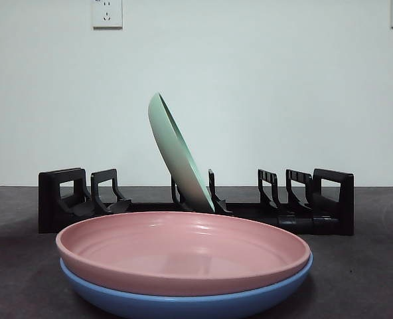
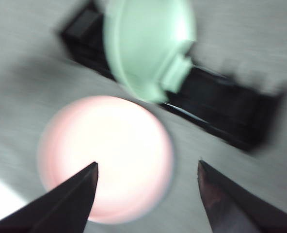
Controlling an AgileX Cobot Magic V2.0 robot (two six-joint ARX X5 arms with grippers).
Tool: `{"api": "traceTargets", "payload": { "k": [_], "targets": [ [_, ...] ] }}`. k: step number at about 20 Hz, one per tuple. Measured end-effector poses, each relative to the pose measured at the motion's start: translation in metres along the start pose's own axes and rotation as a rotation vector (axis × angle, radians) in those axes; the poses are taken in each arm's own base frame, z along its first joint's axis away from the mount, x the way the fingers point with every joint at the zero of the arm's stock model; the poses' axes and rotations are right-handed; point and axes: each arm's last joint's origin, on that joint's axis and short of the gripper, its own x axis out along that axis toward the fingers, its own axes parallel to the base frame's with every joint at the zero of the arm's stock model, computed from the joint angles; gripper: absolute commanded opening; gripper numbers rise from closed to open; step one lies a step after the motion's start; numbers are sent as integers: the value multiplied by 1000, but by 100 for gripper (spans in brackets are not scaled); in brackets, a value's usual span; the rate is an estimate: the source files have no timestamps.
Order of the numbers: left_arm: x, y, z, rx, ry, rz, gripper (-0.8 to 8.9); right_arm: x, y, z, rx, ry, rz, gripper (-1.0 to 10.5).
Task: Place the plate
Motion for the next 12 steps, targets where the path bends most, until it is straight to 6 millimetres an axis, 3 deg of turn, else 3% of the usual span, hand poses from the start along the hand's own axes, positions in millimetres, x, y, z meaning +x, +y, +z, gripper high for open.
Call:
{"api": "traceTargets", "payload": {
  "k": [6,12],
  "targets": [
    [-5,1,-2,-54,-20,-5,278,90,-11,47,130,37,326,326],
    [-5,2,-2,-81,-22,1,278,166,-25,99,188,92,377,326]
  ]
}}
